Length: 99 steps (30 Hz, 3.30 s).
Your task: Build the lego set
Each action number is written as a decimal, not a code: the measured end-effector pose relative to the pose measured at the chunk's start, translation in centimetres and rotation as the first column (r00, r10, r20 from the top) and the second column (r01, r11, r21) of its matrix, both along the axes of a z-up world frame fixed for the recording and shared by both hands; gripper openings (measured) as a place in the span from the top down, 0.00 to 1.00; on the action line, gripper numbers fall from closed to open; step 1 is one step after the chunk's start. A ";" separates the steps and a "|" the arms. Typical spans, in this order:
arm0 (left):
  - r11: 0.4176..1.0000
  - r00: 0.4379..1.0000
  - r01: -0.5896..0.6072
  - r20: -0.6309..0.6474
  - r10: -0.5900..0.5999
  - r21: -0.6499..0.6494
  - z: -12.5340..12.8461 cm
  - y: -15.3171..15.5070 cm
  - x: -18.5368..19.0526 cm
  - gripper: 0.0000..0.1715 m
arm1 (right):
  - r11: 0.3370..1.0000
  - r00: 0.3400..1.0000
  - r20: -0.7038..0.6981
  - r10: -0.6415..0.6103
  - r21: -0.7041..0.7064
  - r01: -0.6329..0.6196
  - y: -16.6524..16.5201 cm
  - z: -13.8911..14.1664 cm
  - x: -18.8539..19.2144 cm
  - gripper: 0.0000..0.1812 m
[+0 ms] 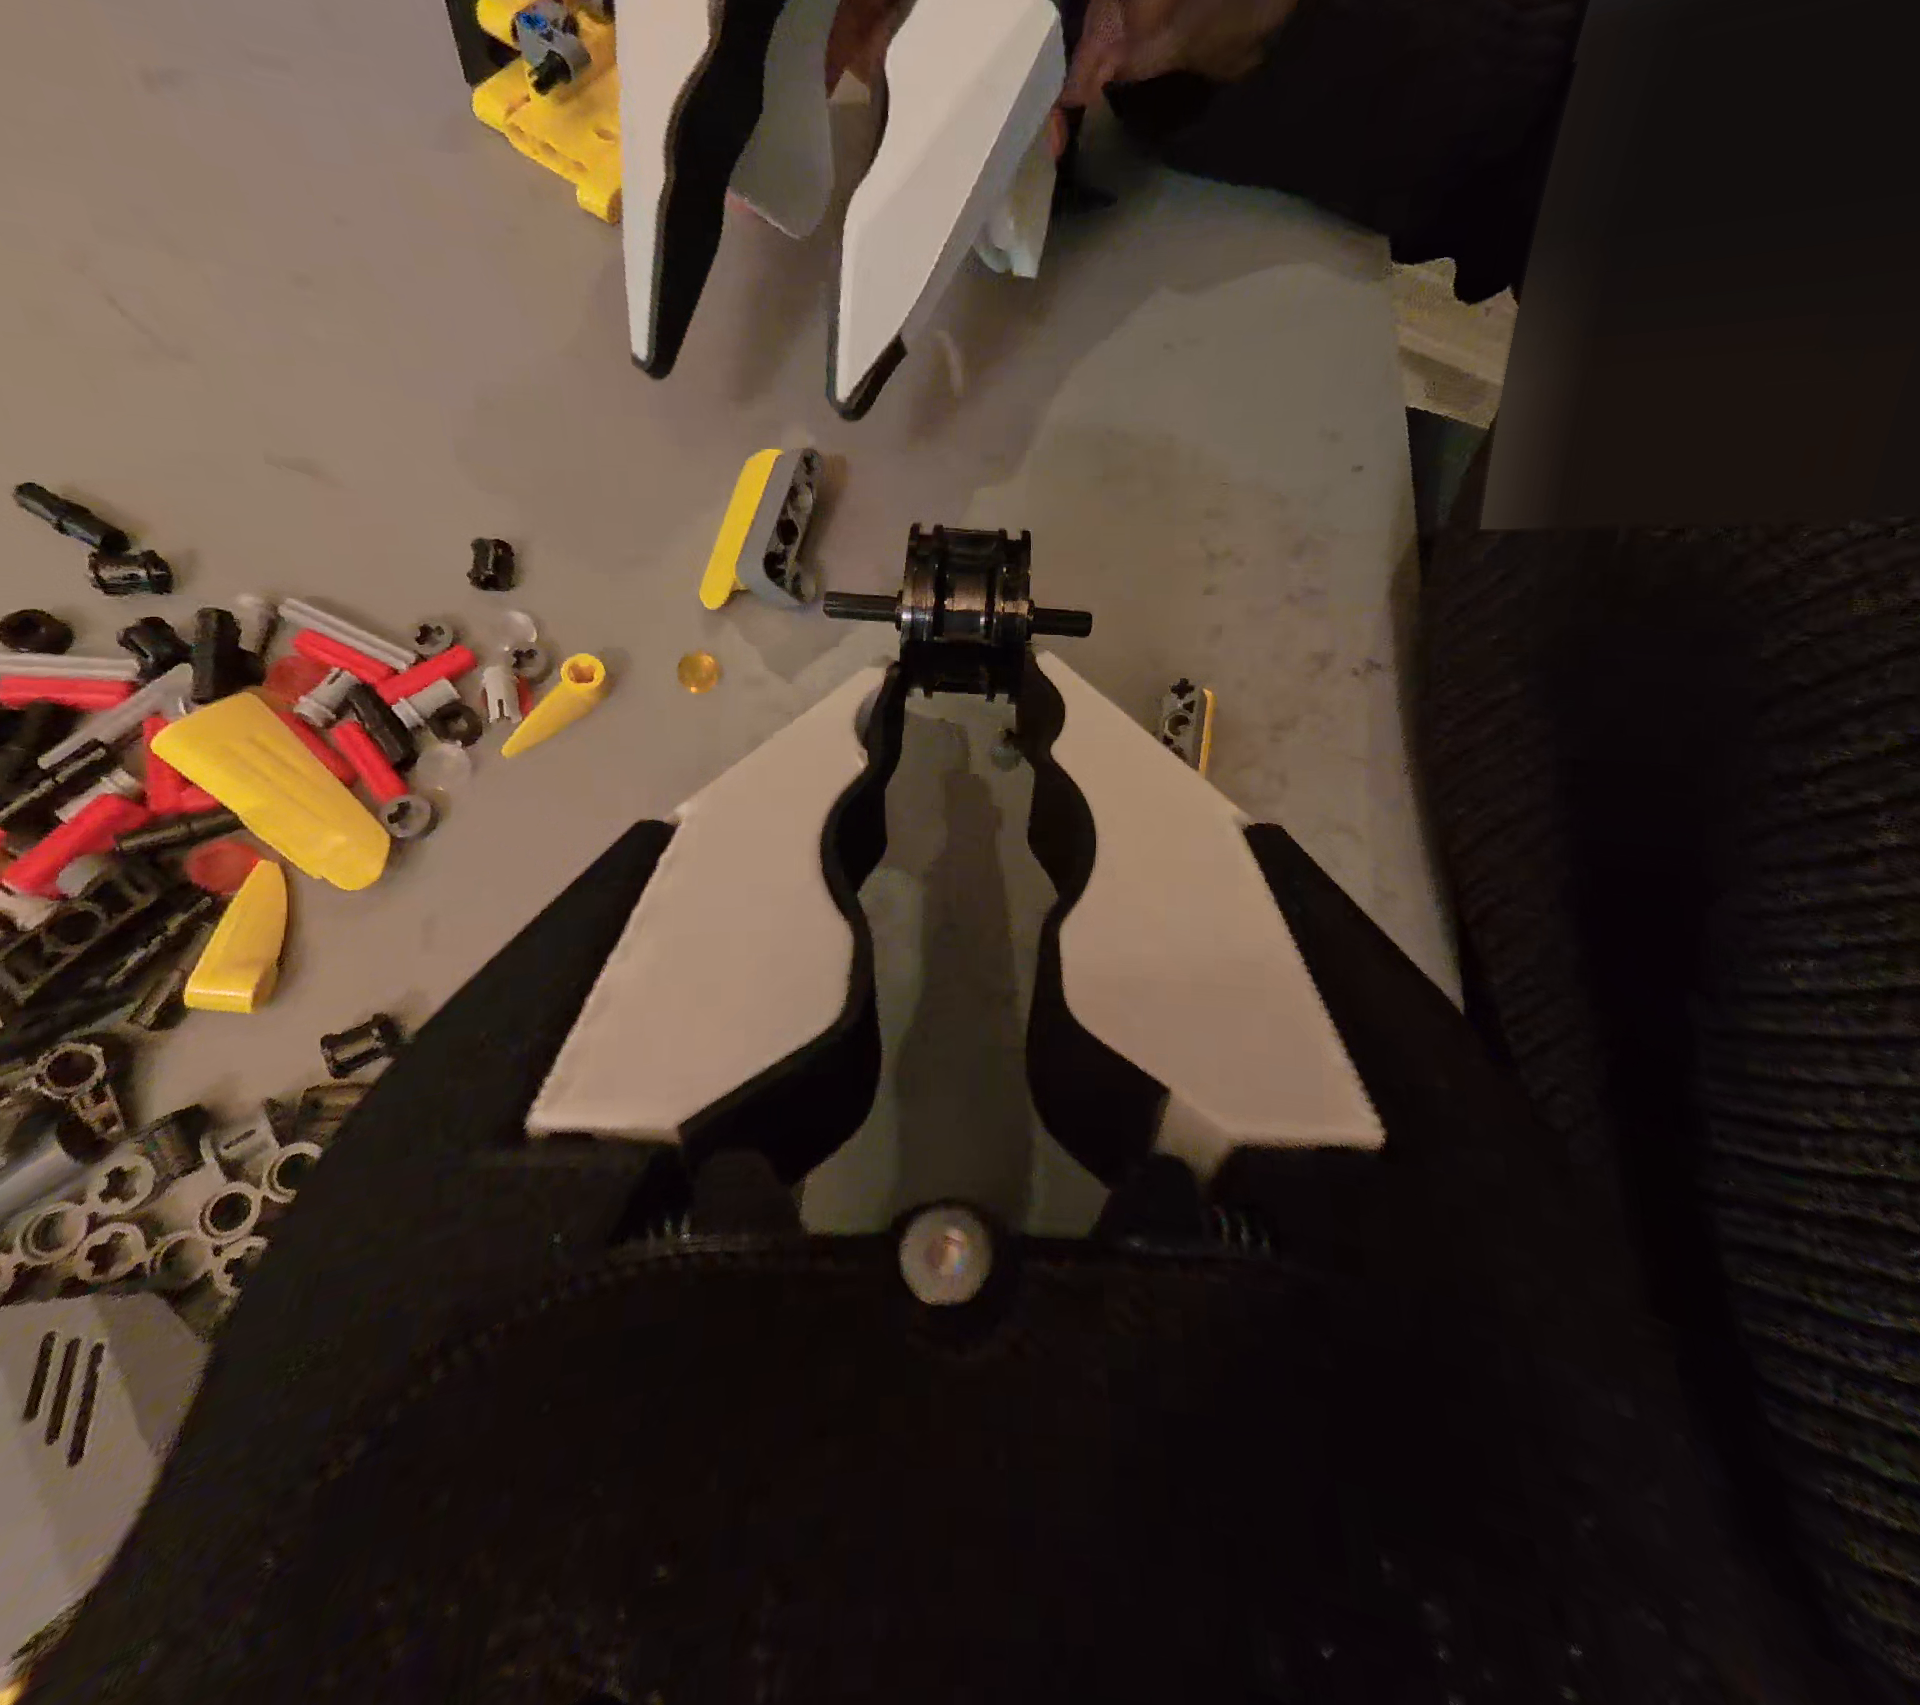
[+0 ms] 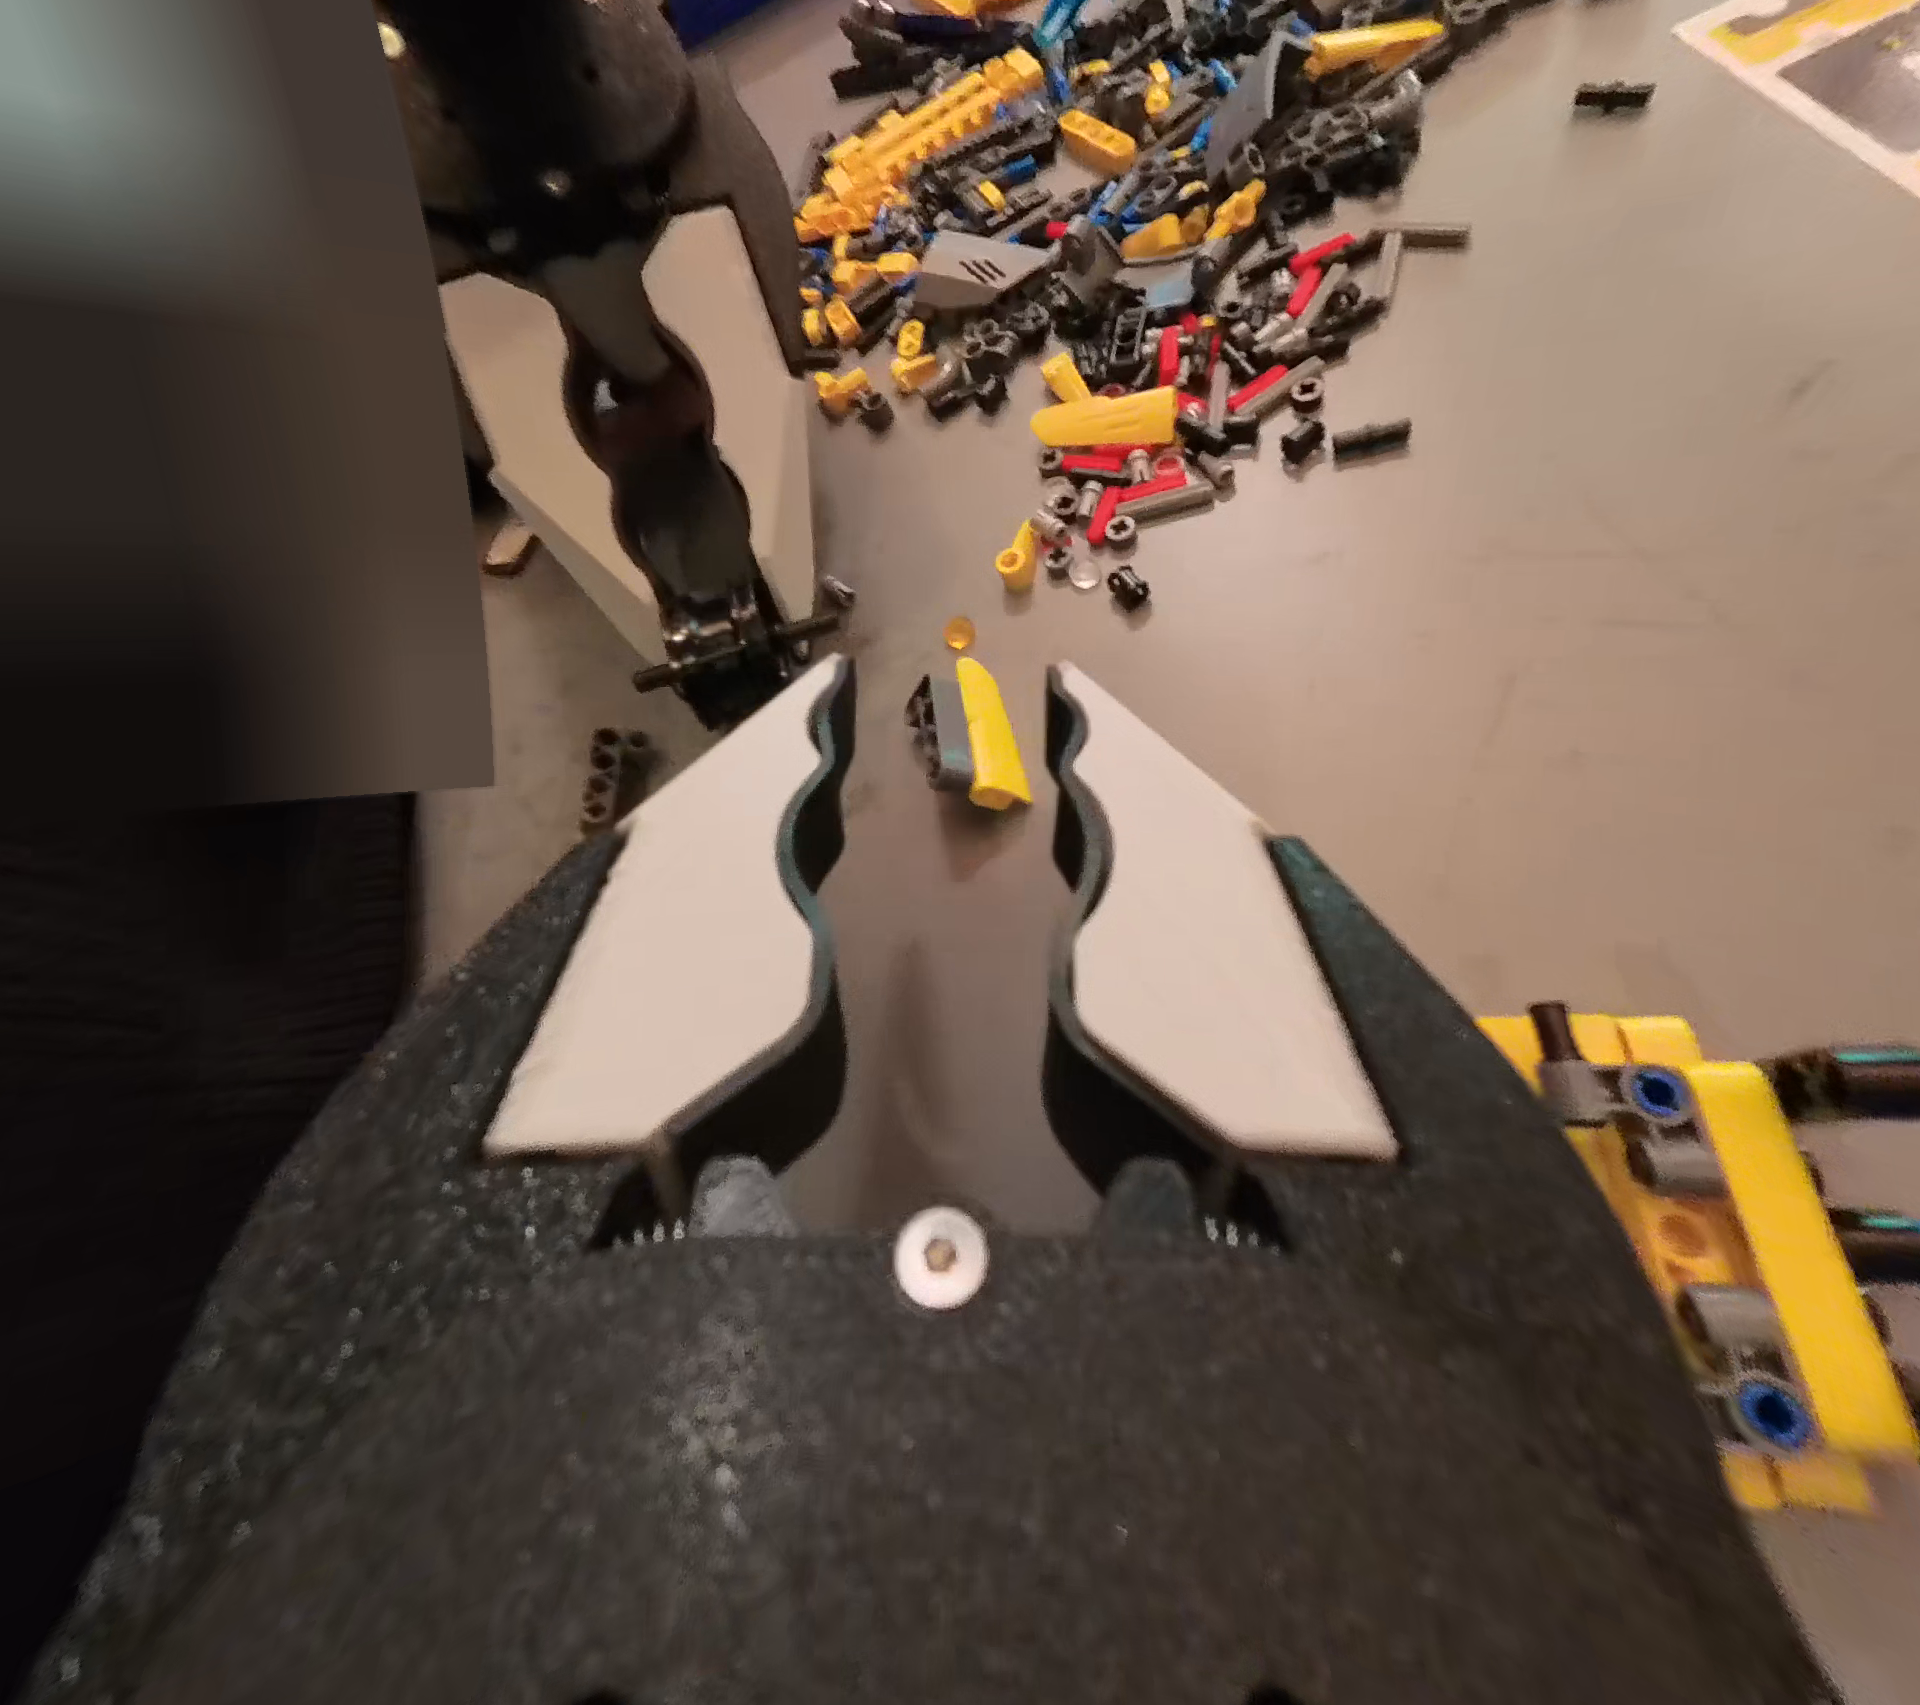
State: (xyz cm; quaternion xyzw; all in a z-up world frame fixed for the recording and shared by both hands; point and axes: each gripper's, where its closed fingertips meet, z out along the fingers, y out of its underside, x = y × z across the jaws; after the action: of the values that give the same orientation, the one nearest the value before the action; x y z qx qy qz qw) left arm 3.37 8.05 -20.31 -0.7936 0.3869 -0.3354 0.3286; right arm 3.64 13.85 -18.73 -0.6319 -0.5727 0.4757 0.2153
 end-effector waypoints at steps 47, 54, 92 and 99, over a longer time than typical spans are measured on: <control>0.995 0.996 0.066 -0.055 -0.071 -0.081 -1.4 -1.1 0.6 0.80 | 0.978 0.970 0.175 0.166 0.094 -0.184 -3.4 -2.6 1.1 0.78; 0.996 0.998 0.058 -0.022 -0.060 -0.067 -0.9 -0.9 0.5 0.80 | 0.988 0.982 0.157 0.106 0.098 -0.122 -2.2 -2.1 1.0 0.77; 0.987 0.904 -0.130 0.397 0.156 -0.090 5.1 1.9 -0.7 0.98 | 0.998 0.979 -0.200 0.021 -0.056 -0.033 -2.6 3.7 -1.4 0.74; 0.992 0.944 -0.124 0.306 0.124 -0.020 4.3 1.6 -0.2 0.98 | 0.960 0.989 -0.138 0.053 -0.266 -0.089 -3.3 2.5 -1.0 0.78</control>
State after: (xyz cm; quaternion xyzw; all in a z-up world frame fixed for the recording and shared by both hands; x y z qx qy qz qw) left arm 3.12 9.69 -16.02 -0.7548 0.2804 -0.4331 0.4050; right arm 2.60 10.59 -16.20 -0.6021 -0.5093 0.5972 0.1465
